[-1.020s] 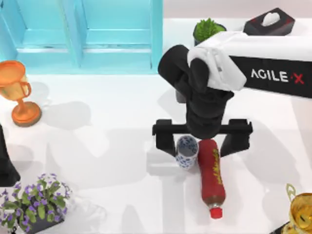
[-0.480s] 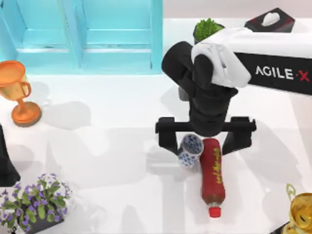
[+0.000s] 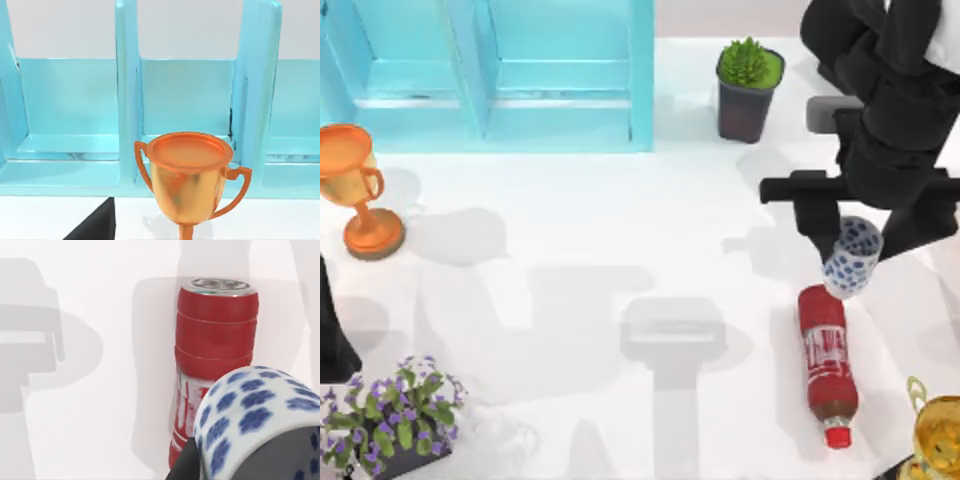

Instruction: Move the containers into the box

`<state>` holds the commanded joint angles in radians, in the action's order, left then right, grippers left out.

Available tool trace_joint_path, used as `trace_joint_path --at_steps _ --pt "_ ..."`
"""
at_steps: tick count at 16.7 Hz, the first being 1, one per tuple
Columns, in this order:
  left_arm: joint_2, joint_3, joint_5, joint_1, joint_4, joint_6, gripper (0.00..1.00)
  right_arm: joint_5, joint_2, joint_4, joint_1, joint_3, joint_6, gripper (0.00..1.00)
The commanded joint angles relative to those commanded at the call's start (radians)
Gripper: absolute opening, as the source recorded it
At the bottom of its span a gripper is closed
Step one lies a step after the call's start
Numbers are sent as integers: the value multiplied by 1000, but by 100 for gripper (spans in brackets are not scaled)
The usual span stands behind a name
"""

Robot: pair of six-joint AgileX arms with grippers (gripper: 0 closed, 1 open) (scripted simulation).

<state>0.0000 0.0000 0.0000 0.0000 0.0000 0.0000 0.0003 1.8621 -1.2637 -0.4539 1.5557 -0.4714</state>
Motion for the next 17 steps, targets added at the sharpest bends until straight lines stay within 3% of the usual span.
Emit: trace_joint_path --at_steps 8,12,17 --pt "0 0 0 0 0 0 100 1 3 -23 67 28 67 0" --pt "0 0 0 0 0 0 100 0 11 -70 285 80 272 0" --pt "0 0 0 0 0 0 100 0 12 -139 652 142 649 0"
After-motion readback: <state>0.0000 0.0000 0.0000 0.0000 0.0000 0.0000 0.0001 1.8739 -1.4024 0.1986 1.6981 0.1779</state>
